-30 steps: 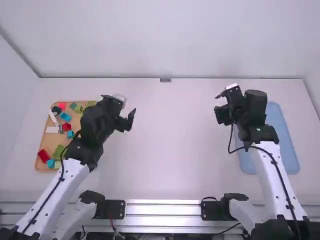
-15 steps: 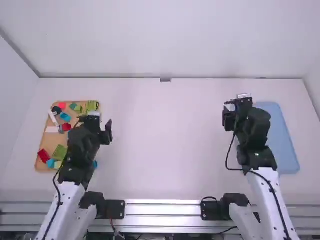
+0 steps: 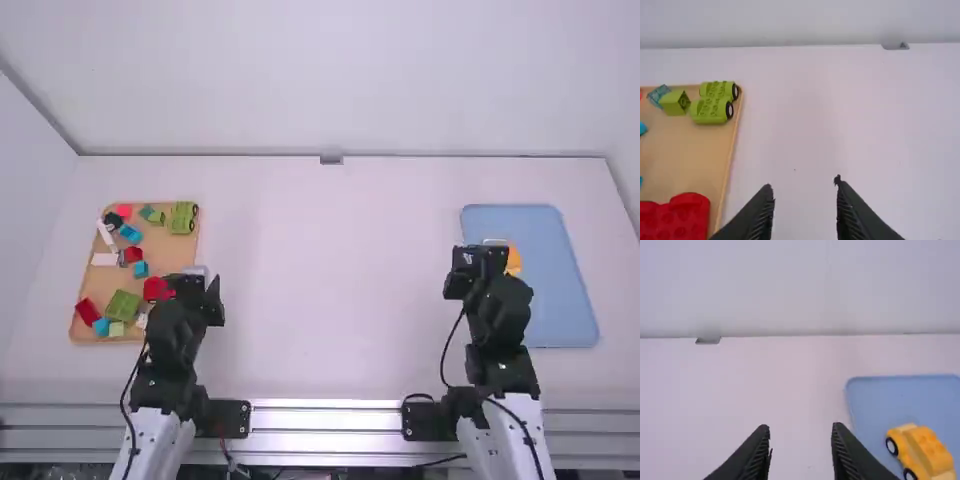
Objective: Assemble lego blocks to make yellow taxi
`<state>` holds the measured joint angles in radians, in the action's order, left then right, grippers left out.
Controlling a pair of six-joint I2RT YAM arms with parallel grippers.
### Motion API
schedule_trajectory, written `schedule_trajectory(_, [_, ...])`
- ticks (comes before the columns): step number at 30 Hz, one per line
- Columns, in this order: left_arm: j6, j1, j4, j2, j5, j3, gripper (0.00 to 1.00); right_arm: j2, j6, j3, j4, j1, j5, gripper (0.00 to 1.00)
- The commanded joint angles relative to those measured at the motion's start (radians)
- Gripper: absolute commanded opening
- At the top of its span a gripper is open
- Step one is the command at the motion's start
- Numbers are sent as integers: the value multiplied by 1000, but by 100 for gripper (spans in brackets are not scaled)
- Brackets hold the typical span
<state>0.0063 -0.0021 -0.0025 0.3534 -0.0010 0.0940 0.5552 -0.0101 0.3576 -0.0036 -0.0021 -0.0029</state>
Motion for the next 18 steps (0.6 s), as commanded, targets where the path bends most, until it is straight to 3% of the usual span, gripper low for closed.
schedule_trajectory(1, [-6,2,2,-49,1,-49,27,-53,10,-54,4,2,3,27])
schedule_trajectory(11, [-6,2,2,-220,1,-94,10,-250,10,-251,4,2,3,7])
schedule_trajectory(18, [-6,2,2,-303,1,-94,2,-353,10,-354,4,2,3,0])
